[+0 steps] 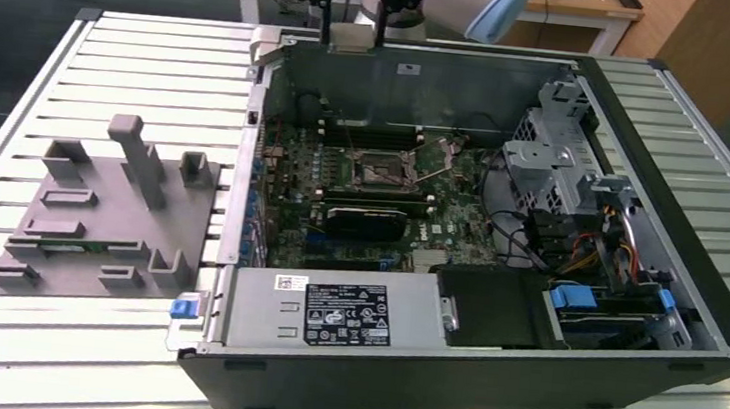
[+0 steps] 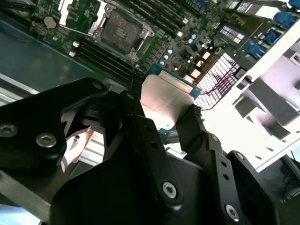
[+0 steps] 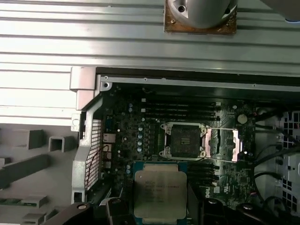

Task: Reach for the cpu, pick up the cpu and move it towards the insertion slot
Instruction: 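Pick up the cpu and move it towards the insertion slot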

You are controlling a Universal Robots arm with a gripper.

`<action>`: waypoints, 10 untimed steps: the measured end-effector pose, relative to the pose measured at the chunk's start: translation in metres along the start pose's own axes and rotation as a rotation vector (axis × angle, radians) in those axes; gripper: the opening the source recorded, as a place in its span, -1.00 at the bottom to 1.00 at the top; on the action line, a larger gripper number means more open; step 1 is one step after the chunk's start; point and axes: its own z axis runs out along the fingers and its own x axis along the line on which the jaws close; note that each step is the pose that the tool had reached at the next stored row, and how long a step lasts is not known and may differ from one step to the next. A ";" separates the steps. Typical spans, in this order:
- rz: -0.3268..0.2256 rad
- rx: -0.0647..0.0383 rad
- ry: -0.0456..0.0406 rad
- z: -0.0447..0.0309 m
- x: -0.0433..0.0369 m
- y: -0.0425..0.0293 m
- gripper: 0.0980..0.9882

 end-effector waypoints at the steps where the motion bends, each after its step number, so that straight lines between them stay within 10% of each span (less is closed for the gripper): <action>1: 0.000 0.000 0.0000 0.0003 -0.0021 0.0021 0.00; 10: 0.000 0.000 -0.0009 0.0032 -0.0199 0.0212 0.00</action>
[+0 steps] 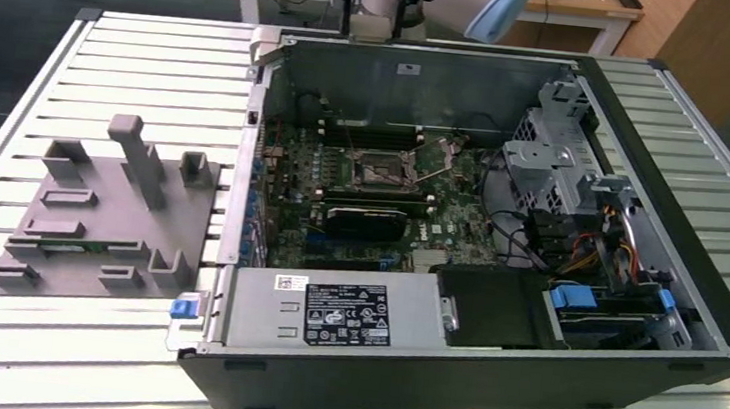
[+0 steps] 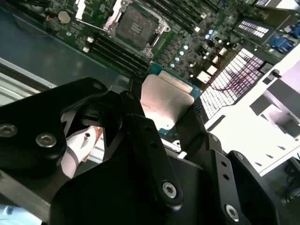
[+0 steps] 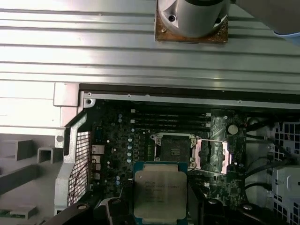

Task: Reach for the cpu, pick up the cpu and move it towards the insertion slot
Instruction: 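Pick up the cpu and move it towards the insertion slot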

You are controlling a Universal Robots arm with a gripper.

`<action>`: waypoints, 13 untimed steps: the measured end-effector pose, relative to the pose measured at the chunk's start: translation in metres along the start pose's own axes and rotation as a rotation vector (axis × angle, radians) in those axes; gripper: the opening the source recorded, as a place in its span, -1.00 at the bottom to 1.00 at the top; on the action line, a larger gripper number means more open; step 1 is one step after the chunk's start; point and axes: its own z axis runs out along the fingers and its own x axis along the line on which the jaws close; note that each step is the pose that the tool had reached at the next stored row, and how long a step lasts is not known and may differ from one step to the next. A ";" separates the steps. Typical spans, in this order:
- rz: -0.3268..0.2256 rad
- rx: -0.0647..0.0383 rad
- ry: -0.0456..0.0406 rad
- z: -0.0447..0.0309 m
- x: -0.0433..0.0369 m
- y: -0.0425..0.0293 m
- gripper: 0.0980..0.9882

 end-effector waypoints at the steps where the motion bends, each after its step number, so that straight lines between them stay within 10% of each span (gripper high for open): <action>1: 0.000 0.000 0.0000 0.0003 -0.0024 0.0011 0.00; 13: 0.000 0.000 -0.0005 0.0011 -0.0338 0.0018 0.00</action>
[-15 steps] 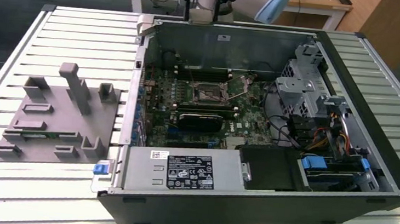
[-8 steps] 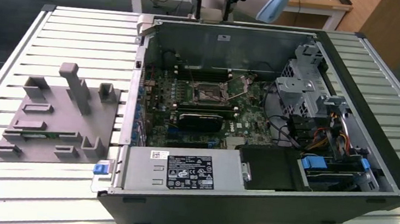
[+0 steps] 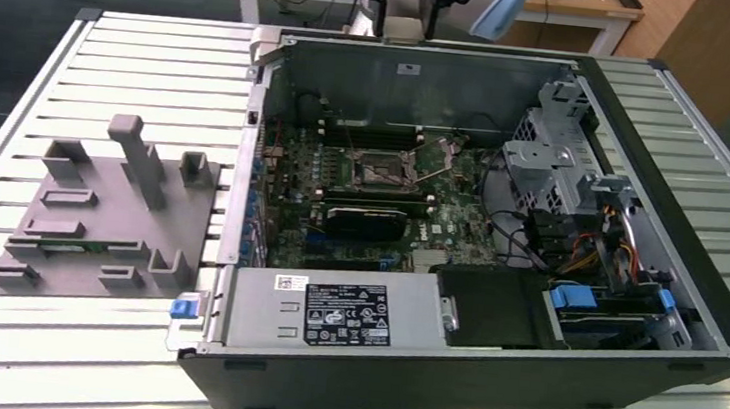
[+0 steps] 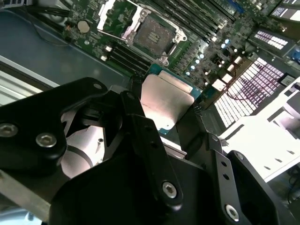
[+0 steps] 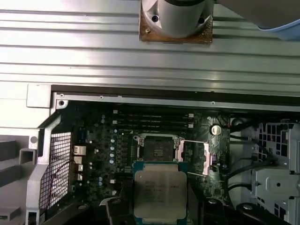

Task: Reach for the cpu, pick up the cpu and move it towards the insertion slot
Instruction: 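Pick up the cpu and move it towards the insertion slot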

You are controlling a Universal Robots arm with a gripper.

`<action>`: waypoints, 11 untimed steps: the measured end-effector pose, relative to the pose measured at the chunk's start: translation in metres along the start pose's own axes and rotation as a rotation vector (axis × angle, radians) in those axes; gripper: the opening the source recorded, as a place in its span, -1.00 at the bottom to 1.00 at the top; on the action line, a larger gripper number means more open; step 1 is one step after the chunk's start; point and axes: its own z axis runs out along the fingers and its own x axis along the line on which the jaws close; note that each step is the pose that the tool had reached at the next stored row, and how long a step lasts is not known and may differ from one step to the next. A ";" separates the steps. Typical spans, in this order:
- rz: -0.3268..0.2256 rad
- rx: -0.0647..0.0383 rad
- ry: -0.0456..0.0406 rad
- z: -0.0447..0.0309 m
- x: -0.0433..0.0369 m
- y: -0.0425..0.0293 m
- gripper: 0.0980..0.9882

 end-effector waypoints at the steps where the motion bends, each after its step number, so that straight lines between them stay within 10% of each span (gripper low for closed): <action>1: 0.000 0.000 -0.0001 0.0001 -0.0024 0.0000 0.00; 11: 0.000 0.000 -0.0004 0.0003 -0.0108 -0.0002 0.00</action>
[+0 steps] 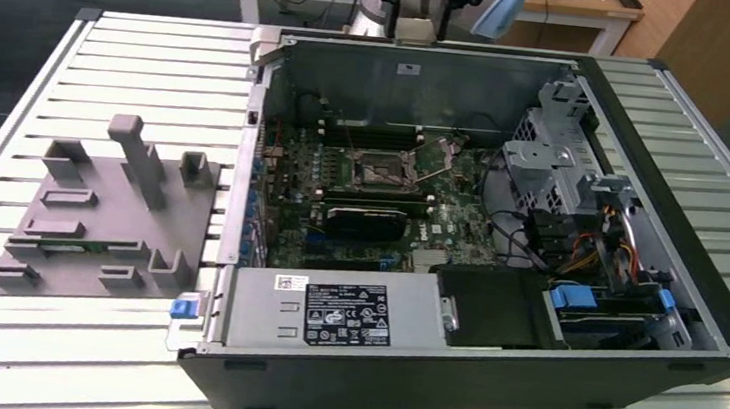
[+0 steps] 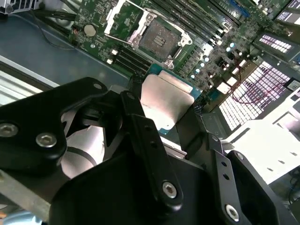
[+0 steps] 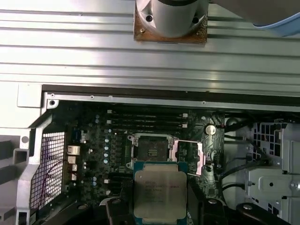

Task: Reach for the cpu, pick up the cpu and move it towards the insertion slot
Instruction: 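Pick up the cpu and move it towards the insertion slot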

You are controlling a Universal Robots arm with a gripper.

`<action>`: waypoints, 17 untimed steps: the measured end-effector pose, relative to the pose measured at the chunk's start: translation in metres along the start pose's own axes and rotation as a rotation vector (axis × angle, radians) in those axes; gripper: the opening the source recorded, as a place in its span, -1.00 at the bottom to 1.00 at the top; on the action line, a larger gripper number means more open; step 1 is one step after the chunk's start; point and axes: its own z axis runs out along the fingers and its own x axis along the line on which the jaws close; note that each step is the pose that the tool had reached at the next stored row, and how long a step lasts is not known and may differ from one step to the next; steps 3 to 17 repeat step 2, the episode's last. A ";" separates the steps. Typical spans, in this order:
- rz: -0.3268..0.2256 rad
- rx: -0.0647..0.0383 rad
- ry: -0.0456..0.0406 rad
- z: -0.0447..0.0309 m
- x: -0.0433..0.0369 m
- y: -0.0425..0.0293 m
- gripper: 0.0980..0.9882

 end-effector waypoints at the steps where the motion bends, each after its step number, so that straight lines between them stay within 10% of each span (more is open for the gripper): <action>1: 0.000 0.000 0.0000 0.0000 0.0000 0.0000 0.00; 17: 0.000 0.000 0.0000 0.0000 -0.0001 0.0000 0.00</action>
